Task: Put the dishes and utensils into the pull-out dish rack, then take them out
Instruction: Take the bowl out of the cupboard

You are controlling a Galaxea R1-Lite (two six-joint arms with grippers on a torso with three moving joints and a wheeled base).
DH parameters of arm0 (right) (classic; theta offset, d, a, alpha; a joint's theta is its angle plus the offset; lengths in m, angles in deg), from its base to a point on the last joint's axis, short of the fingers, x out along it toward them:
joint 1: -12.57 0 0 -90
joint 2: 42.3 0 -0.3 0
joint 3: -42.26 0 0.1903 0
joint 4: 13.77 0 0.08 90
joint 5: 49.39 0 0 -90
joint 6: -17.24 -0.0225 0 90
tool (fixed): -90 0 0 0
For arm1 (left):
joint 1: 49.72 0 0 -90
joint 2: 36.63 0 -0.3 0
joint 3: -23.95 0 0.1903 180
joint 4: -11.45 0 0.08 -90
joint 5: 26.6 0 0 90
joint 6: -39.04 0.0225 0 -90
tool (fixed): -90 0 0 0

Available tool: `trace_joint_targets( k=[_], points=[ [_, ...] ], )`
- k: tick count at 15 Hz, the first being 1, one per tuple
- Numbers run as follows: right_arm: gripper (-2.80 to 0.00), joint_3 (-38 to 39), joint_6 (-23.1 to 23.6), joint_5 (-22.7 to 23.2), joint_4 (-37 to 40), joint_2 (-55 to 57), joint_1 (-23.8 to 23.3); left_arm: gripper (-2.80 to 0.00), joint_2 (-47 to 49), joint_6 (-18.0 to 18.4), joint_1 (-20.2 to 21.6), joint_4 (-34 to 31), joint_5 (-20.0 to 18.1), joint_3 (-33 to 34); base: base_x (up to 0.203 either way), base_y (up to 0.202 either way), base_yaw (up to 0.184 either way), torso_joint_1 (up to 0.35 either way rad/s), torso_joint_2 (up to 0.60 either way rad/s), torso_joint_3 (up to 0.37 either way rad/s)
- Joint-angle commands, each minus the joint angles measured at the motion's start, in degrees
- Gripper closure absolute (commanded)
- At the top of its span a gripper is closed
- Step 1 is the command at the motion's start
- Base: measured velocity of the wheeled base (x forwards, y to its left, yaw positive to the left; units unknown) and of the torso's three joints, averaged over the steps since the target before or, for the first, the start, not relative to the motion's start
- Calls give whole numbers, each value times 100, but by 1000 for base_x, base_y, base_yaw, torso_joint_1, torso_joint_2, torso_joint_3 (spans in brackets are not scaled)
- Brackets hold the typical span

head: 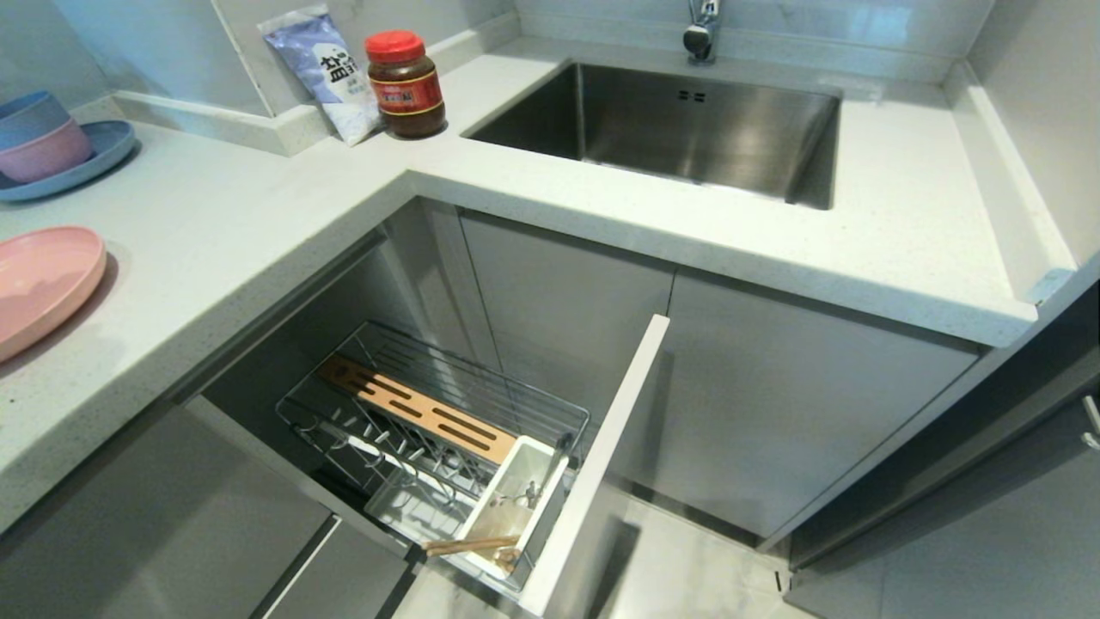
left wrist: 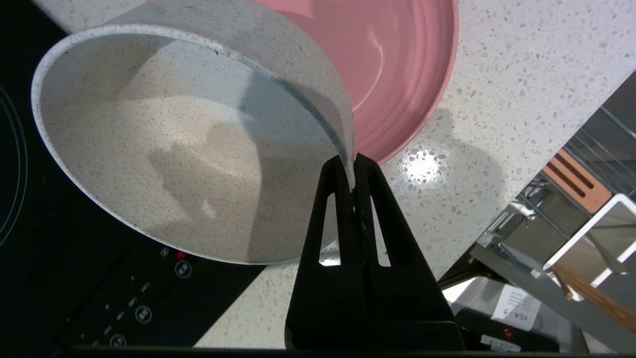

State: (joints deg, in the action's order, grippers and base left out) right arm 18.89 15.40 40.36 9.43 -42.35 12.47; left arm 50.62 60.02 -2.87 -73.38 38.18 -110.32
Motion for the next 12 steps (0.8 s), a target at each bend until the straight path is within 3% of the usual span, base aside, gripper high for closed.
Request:
trace_joint_targets(
  k=[1,12],
  points=[
    [0,8,0,-2,-2,-20,1,0,191,129,-30,-24,-35,-6,0,0,0,0,0,0],
    [0,3,0,-2,-2,-13,1,0,513,165,-317,152,-18,-31,0,0,0,0,0,0]
  ],
)
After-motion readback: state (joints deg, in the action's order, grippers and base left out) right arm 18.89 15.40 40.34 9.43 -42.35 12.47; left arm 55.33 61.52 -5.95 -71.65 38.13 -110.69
